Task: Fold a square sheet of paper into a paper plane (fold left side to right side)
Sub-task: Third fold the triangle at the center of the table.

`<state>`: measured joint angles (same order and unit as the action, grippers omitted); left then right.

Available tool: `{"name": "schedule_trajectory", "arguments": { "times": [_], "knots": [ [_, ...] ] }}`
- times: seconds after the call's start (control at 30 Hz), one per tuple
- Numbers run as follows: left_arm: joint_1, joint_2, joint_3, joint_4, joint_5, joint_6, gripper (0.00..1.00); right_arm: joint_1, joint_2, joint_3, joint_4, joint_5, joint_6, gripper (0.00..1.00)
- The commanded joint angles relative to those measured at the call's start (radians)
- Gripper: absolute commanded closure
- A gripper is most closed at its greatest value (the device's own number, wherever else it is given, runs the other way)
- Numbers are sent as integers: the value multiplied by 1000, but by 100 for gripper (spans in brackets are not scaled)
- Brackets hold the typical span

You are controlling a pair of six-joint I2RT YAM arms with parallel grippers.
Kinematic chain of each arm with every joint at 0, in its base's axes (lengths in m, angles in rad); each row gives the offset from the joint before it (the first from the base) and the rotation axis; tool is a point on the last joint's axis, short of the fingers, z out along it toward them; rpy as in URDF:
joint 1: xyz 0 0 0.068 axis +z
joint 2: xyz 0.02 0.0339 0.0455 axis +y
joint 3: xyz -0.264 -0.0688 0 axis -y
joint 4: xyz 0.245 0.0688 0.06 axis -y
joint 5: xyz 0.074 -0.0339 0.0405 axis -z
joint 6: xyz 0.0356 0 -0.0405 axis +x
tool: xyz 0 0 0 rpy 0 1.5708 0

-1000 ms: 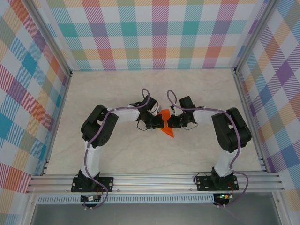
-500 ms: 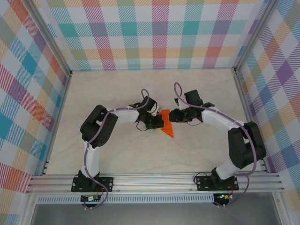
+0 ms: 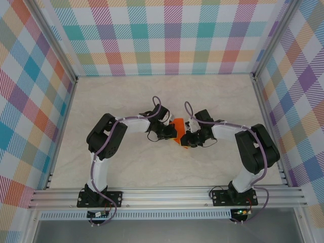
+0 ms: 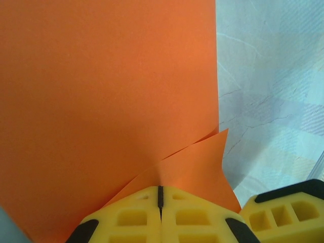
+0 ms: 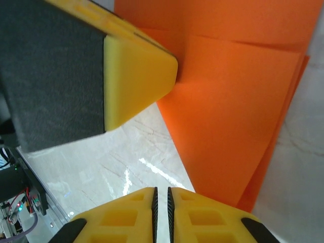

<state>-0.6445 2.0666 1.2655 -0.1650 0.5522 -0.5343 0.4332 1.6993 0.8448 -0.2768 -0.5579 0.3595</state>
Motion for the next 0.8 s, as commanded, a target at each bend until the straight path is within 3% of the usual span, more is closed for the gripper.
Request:
{"name": "schedule_trajectory", "arguments": {
  "times": [0.0, 0.37, 0.77],
  "knots": [
    [5, 26, -39, -74, -94, 14, 95, 0, 28, 29, 8, 2, 9, 83],
    [5, 28, -28, -85, -95, 20, 95, 0, 45, 14, -42, 79, 0, 83],
    [5, 29, -20, -91, -100, 24, 95, 0, 35, -29, -33, 41, 7, 83]
  ]
}}
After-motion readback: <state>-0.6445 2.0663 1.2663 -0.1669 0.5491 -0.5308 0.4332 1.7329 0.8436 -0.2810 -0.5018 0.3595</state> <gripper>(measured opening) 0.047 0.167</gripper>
